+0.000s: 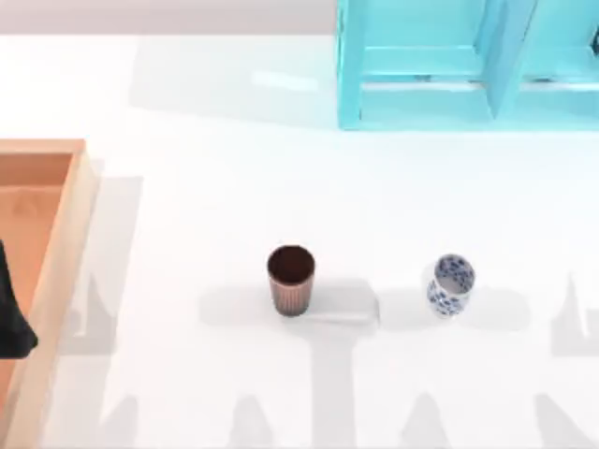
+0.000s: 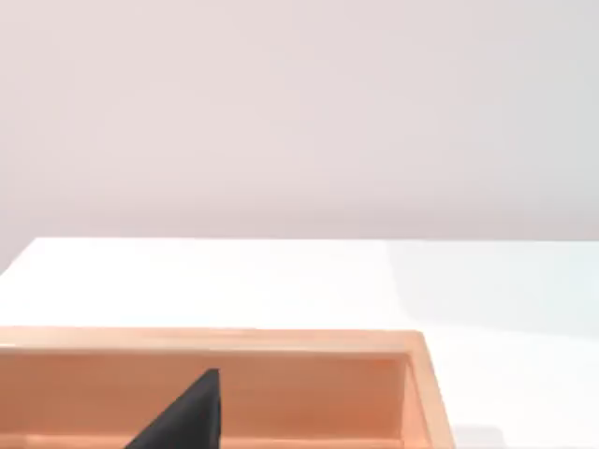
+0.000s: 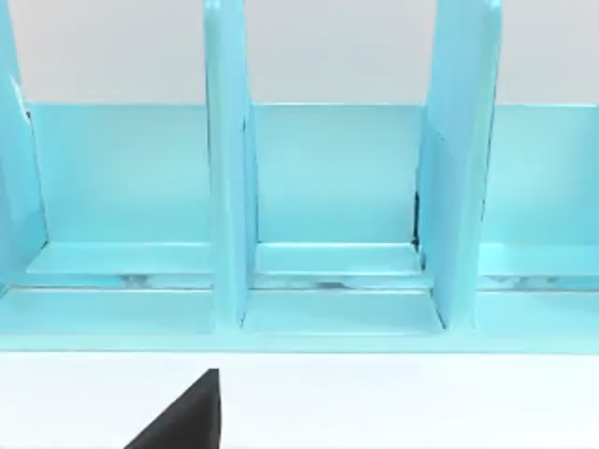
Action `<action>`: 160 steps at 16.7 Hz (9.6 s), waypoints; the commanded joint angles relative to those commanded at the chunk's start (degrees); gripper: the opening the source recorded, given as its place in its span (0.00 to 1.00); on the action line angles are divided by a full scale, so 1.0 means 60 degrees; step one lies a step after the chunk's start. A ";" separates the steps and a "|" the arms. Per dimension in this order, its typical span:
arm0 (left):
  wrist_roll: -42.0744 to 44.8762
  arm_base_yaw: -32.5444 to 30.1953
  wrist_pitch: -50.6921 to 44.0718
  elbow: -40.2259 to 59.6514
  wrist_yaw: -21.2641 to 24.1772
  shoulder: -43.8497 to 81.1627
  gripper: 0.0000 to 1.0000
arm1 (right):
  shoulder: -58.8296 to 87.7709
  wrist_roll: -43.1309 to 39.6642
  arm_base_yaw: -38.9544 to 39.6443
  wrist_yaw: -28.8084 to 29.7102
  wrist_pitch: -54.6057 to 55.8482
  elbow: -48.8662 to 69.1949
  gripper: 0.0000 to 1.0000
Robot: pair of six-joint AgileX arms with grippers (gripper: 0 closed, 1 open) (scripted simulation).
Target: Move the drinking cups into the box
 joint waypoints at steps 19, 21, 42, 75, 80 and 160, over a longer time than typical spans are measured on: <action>-0.3066 -0.4020 -0.6513 1.0277 0.0455 0.9919 1.00 | 0.0000 0.0000 0.0000 0.0000 0.0000 0.0000 1.00; -0.3706 -0.4621 -0.7662 1.2087 0.0468 1.1683 1.00 | 0.0000 0.0000 0.0000 0.0000 0.0000 0.0000 1.00; -0.6790 -0.7037 -1.3917 1.9880 0.0053 2.0972 1.00 | 0.0000 0.0000 0.0000 0.0000 0.0000 0.0000 1.00; -0.6777 -0.7060 -1.0326 1.6550 0.0045 2.1235 0.00 | 0.0000 0.0000 0.0000 0.0000 0.0000 0.0000 1.00; -0.6754 -0.7041 -1.0344 1.6556 0.0040 2.1212 0.00 | 0.0000 0.0000 0.0000 0.0000 0.0000 0.0000 1.00; 0.3760 0.3576 -1.1808 1.0252 0.0586 1.3986 0.98 | 0.0000 0.0000 0.0000 0.0000 0.0000 0.0000 1.00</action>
